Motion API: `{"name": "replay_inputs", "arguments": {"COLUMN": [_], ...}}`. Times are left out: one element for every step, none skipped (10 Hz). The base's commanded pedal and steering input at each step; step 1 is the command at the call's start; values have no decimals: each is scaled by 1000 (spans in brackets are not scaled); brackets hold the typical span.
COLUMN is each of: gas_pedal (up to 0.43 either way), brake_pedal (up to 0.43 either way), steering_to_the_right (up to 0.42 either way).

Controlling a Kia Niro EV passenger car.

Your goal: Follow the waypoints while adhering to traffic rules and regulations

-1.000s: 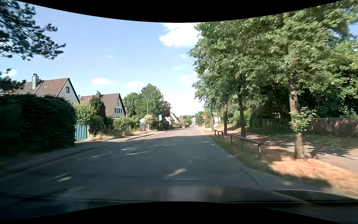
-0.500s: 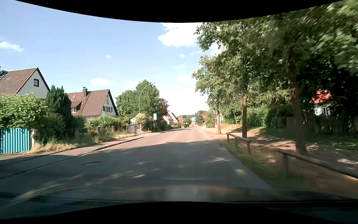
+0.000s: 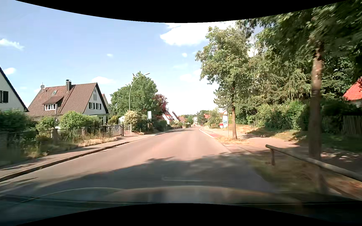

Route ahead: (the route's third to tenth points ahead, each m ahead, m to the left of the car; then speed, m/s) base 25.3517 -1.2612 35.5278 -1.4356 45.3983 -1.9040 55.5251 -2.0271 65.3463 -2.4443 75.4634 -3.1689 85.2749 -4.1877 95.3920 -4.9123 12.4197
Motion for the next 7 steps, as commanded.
{"name": "replay_inputs", "arguments": {"gas_pedal": [59,59,59,59,59,59,59], "brake_pedal": [6,6,6,6,6,6,6], "steering_to_the_right": [0,0,0,1,1,1,1]}}
